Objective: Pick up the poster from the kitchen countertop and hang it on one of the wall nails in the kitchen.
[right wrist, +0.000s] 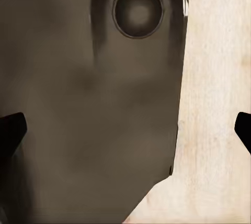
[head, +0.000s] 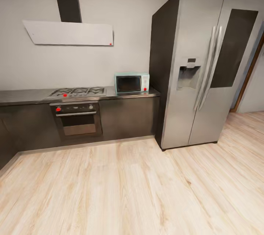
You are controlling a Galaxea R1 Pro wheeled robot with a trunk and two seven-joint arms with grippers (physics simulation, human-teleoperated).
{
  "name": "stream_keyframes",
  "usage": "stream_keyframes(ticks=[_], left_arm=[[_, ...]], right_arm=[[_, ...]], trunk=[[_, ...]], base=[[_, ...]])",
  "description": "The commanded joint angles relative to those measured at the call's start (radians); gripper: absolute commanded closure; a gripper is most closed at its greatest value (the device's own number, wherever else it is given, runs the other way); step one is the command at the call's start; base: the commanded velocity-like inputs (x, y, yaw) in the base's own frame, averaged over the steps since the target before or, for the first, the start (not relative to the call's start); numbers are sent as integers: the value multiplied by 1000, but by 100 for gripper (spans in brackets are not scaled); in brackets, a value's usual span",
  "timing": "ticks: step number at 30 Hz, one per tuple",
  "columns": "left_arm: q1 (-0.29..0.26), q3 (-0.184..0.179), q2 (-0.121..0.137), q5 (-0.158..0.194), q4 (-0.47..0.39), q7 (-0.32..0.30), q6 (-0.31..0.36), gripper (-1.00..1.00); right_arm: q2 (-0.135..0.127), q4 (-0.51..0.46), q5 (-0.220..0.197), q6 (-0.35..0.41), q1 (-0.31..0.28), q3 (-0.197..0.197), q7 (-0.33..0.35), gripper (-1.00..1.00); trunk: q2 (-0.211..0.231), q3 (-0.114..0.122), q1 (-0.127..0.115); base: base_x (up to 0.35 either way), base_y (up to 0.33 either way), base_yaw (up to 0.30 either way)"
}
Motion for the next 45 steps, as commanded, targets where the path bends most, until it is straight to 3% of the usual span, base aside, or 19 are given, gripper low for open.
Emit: stream_keyframes(ticks=[1, 7, 20, 30, 31, 36, 45], left_arm=[[6, 6, -6, -2, -6, 0, -3, -100], [40, 4, -36, -1, -39, -1, -4, -100], [54, 2, -35, -1, -61, -1, -4, -100], [48, -1, -31, -8, -118, -1, -42, -100], [48, -1, -30, -8, -606, -1, -42, -100], [47, 2, -28, -49, -705, -1, -43, -100], [47, 9, -19, -72, -715, 0, -46, -100]], right_arm=[[6, -6, -4, -6, -6, -4, -2, -100], [7, -20, -1, -15, -39, -2, -1, -100], [7, -17, 0, -13, -38, -2, 0, -100], [-15, -70, -4, -64, -75, -9, -4, -100], [-17, -399, -4, -233, -75, -9, -4, -100], [-36, -474, -8, -240, -77, -10, -2, -100], [-46, -483, -9, -242, -74, -5, -3, -100]], trunk=[[0, 0, 0], [0, 0, 0], [0, 0, 0], [0, 0, 0], [0, 0, 0], [0, 0, 0], [0, 0, 0]], base=[[0, 0, 0], [0, 0, 0], [0, 0, 0], [0, 0, 0], [0, 0, 0], [0, 0, 0], [0, 0, 65]])
